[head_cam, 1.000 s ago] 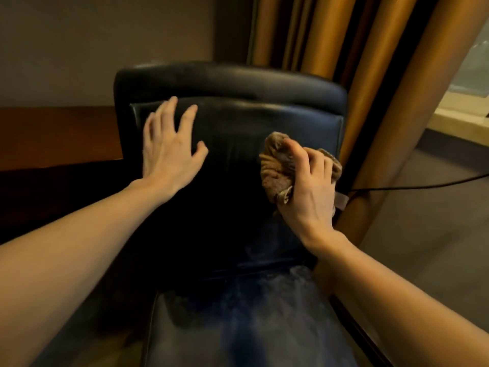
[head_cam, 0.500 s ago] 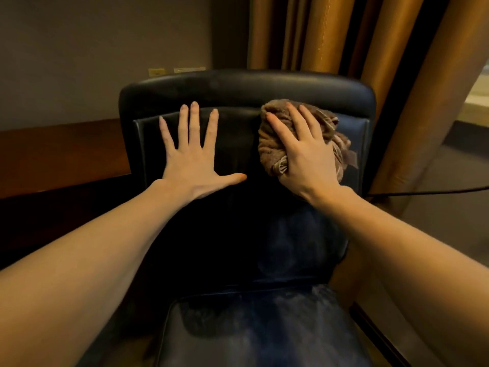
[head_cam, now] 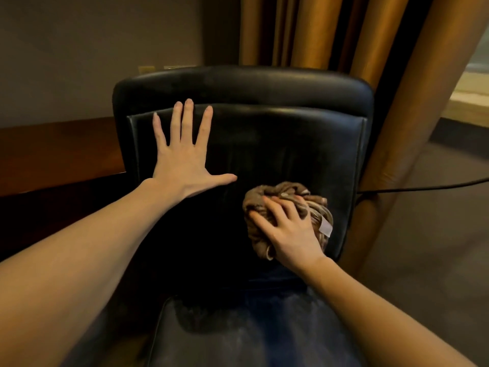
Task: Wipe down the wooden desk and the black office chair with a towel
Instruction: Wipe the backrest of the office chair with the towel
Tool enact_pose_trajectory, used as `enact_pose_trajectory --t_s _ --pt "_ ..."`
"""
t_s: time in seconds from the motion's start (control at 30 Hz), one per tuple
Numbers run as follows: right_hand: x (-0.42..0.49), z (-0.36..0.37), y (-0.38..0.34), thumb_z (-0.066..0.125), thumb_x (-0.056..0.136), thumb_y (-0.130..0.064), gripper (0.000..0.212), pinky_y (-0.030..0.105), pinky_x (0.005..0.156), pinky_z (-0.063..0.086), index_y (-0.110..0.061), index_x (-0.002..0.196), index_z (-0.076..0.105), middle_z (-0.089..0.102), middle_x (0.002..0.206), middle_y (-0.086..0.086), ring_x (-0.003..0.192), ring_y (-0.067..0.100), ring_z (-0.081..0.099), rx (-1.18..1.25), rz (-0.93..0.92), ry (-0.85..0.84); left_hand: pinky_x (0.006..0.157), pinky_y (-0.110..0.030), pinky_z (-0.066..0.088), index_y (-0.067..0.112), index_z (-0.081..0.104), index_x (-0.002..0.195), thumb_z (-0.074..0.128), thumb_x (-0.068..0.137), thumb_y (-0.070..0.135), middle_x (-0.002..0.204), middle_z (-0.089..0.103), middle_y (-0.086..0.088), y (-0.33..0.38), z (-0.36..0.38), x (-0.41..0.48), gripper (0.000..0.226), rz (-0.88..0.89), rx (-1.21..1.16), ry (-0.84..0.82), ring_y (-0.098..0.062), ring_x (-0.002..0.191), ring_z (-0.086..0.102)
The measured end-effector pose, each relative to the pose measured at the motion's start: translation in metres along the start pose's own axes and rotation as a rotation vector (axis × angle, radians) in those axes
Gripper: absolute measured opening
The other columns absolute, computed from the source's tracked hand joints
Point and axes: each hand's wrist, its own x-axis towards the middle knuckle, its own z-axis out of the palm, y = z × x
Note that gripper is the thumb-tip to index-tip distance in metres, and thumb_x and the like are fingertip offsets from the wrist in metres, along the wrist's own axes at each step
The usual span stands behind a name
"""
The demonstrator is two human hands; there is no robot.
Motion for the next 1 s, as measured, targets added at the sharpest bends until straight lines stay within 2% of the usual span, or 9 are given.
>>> enact_pose_trajectory --t_s 0.13,0.27,0.33,0.43,0.5,0.57,0.67,0.83,1.0 --pt "0.011 -0.039 0.027 0.047 0.089 -0.032 0.051 0.062 0.084 0.051 -0.022 0.138 0.055 0.055 0.134 0.018 0.115 0.041 0.052 -0.043 -0.284 -0.176 0.12 -0.069 -0.007 0.02 -0.02 0.16 0.037 0.063 0.102 0.168 -0.02 -0.019 0.0 -0.002 -0.001 0.139 -0.014 -0.008 -0.025 -0.038 0.155 -0.02" --pt "0.045 -0.096 0.045 0.047 0.087 -0.028 0.051 0.045 0.065 0.049 -0.021 0.136 0.057 0.058 0.127 0.019 0.109 0.039 0.05 -0.016 -0.194 0.008 0.12 -0.068 -0.009 0.021 -0.024 0.159 0.035 0.062 0.103 0.166 -0.025 -0.018 -0.001 -0.013 -0.002 0.14 -0.003 -0.04 -0.097 -0.038 0.153 -0.024" --pt "0.067 -0.118 0.054 0.047 0.087 -0.03 0.057 0.048 0.069 0.05 -0.023 0.143 0.05 0.053 0.137 0.02 0.12 0.039 0.044 0.008 -0.027 0.126 0.12 -0.067 -0.01 0.021 -0.025 0.158 0.038 0.063 0.101 0.166 -0.027 -0.017 -0.005 -0.019 -0.001 0.14 0.018 -0.06 -0.132 -0.037 0.153 -0.026" --pt "0.098 -0.128 0.061 0.057 0.087 -0.035 0.072 0.062 0.095 0.046 -0.025 0.156 0.038 0.04 0.155 0.015 0.139 0.039 0.035 0.039 0.127 0.175 0.121 -0.064 -0.011 0.024 -0.023 0.16 0.039 0.068 0.098 0.167 -0.024 -0.015 -0.012 -0.021 -0.003 0.133 0.056 -0.081 -0.136 -0.035 0.154 -0.024" --pt "0.111 -0.116 0.06 0.067 0.086 -0.037 0.085 0.074 0.111 0.026 -0.03 0.161 0.027 0.03 0.164 0.011 0.15 0.037 0.024 0.041 0.169 0.119 0.122 -0.061 -0.009 0.026 -0.017 0.162 0.039 0.08 0.089 0.169 -0.019 -0.013 -0.015 -0.02 -0.005 0.118 0.066 -0.102 -0.091 -0.032 0.155 -0.02" --pt "0.116 -0.093 0.052 0.061 0.086 -0.044 0.086 0.077 0.115 0.012 -0.034 0.162 0.022 0.019 0.169 0.01 0.156 0.038 0.011 0.033 0.198 0.064 0.123 -0.058 -0.009 0.029 -0.012 0.163 0.04 0.092 0.075 0.17 -0.016 -0.01 -0.017 -0.016 -0.004 0.099 0.059 -0.131 -0.049 -0.029 0.156 -0.017" --pt "0.102 -0.055 0.026 0.046 0.086 -0.05 0.077 0.073 0.114 0.022 -0.034 0.16 0.03 0.019 0.169 0.01 0.156 0.037 0.011 0.098 0.241 0.07 0.124 -0.056 -0.01 0.031 -0.011 0.163 0.042 0.098 0.061 0.171 -0.016 -0.008 -0.015 -0.011 -0.003 0.088 0.045 -0.159 -0.021 -0.026 0.157 -0.017" --pt "0.037 -0.006 -0.018 0.058 0.087 -0.04 0.061 0.069 0.107 0.034 -0.027 0.146 0.056 0.048 0.153 0.015 0.136 0.042 0.044 0.119 0.107 0.022 0.124 -0.056 -0.011 0.03 -0.011 0.163 0.045 0.098 0.051 0.17 -0.016 -0.009 -0.013 -0.002 -0.006 0.088 0.037 -0.155 0.019 -0.027 0.156 -0.018" --pt "0.027 -0.029 -0.008 0.059 0.084 -0.04 0.062 0.061 0.081 0.055 -0.027 0.144 0.05 0.053 0.14 0.015 0.121 0.041 0.048 0.028 -0.126 -0.183 0.124 -0.057 -0.012 0.03 -0.01 0.163 0.046 0.098 0.05 0.17 -0.015 -0.01 -0.012 -0.005 -0.007 0.088 0.023 -0.166 0.028 -0.028 0.156 -0.018"
